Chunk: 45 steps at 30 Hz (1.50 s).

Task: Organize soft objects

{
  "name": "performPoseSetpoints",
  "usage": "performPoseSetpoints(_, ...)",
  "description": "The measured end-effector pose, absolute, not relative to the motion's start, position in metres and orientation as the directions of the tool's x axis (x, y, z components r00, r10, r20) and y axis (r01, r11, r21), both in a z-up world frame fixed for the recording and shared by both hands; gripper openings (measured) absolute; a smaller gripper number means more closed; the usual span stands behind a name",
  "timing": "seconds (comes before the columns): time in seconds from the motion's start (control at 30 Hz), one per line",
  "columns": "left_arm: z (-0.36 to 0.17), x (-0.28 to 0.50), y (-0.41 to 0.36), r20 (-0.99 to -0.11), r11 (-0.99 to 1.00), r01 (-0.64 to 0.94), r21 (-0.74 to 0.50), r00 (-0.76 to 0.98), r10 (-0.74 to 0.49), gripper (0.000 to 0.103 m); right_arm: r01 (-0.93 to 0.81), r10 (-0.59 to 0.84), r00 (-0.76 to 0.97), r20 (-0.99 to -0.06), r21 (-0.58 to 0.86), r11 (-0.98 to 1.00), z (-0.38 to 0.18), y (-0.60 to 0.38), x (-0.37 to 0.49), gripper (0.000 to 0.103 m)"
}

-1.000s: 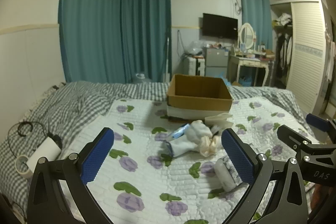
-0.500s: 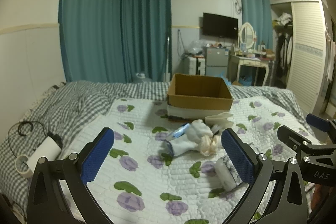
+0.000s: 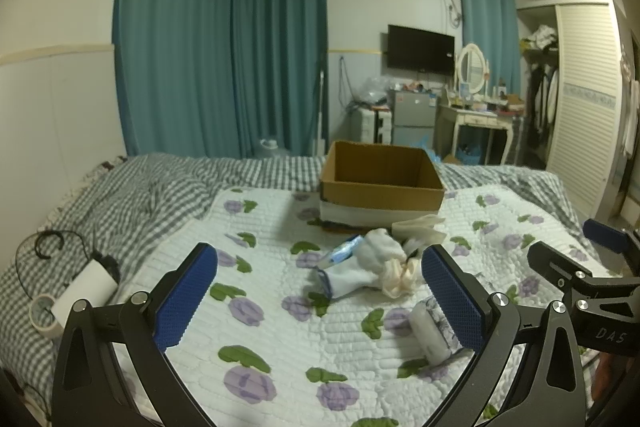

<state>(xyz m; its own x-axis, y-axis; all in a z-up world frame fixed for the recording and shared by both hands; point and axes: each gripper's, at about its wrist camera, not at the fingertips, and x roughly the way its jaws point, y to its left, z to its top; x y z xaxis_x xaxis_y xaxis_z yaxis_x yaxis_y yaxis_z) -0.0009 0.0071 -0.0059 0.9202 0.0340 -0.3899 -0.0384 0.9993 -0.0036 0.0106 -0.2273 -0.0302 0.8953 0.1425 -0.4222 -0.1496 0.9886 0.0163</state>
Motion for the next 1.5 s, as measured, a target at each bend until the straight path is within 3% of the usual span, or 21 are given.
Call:
performPoseSetpoints(0.43,0.003,-0.002,0.011,-0.393,0.999,-0.038,0.003,0.919,0.036,0.103,-0.163,0.144,0.897,-0.418,-0.01,0.987,-0.031,-0.227,0.008,0.103)
performPoseSetpoints(0.6,-0.021,0.016,0.016,-0.49,0.998,-0.064,0.019,0.869,0.065,0.103,-0.227,0.188,0.813,-0.551,-0.002,0.974,-0.058,-0.22,0.036,0.103)
performPoseSetpoints(0.77,-0.054,0.034,0.016,-0.592,0.998,-0.061,0.014,0.804,0.057,0.103,-0.275,0.192,0.678,-0.709,-0.003,0.962,-0.12,-0.207,0.066,0.103)
performPoseSetpoints(0.9,-0.064,0.043,0.011,-0.619,0.998,-0.059,0.03,0.782,0.064,0.103,-0.313,0.244,0.583,-0.775,0.063,0.948,-0.148,-0.201,0.085,0.103)
performPoseSetpoints(1.0,-0.068,0.051,0.007,-0.635,0.997,-0.058,0.045,0.769,0.073,0.103,-0.315,0.192,0.558,-0.807,0.008,0.949,-0.162,-0.192,0.098,0.101)
performPoseSetpoints(1.03,-0.069,0.055,0.008,-0.642,0.997,-0.065,0.045,0.763,0.078,0.103,-0.315,0.167,0.562,-0.81,-0.023,0.949,-0.163,-0.189,0.1,0.097)
performPoseSetpoints(1.1,-0.072,0.064,0.009,-0.665,0.997,-0.071,0.034,0.743,0.075,0.103,-0.309,0.102,0.587,-0.803,-0.106,0.945,-0.165,-0.185,0.104,0.076)
performPoseSetpoints(1.13,-0.074,0.069,0.009,-0.677,0.997,-0.071,0.029,0.733,0.072,0.103,-0.32,0.095,0.593,-0.799,-0.126,0.939,-0.164,-0.185,0.105,0.071)
performPoseSetpoints(1.33,-0.076,0.092,-0.006,-0.696,0.998,-0.045,0.048,0.715,0.066,0.103,-0.357,0.193,0.617,-0.762,-0.053,0.932,-0.13,-0.207,0.109,0.034)
performPoseSetpoints(1.5,-0.086,0.121,-0.03,-0.732,0.999,0.012,0.05,0.681,0.029,0.103,-0.365,0.196,0.677,-0.71,-0.092,0.926,-0.097,-0.217,0.118,0.028)
